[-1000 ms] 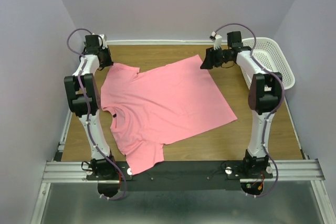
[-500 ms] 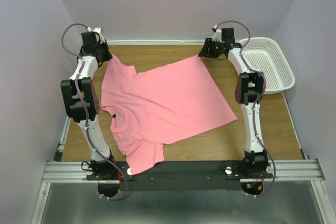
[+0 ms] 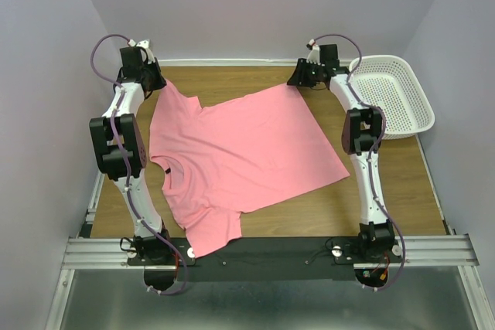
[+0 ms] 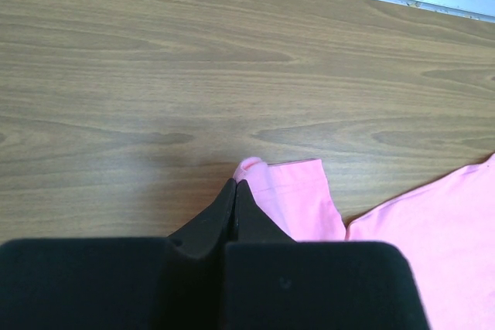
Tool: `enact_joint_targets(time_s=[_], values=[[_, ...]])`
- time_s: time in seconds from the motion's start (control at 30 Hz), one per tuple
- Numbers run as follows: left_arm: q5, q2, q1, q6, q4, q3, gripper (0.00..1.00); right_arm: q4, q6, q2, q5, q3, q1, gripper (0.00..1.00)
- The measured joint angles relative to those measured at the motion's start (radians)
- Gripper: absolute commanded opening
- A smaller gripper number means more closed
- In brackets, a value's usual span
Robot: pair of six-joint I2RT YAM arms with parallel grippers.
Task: Fold and stack the t-shirts
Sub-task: Flatten the tshirt out
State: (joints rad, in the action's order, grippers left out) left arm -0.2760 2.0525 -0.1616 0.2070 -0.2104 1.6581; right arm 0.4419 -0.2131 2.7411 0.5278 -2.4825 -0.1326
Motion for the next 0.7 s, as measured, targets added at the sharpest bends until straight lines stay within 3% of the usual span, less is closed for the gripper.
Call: enact_joint_targets(time_s=[0.33,0.63,0.7], values=[[-0.008,0.0,0.0,0.0,0.0,0.0,0.0,-0.008,-0.006,0.019,0.0,-0.018,-0.004,0.27],[-0.009,0.0,0.0,0.0,0.0,0.0,0.0,-0.01,0.0,0.055,-0.004,-0.066,-0.004,0.01],[-0.009,0.0,0.0,0.0,0.0,0.0,0.0,-0.014,0.002,0.06,-0.004,-0.069,-0.004,0.01]])
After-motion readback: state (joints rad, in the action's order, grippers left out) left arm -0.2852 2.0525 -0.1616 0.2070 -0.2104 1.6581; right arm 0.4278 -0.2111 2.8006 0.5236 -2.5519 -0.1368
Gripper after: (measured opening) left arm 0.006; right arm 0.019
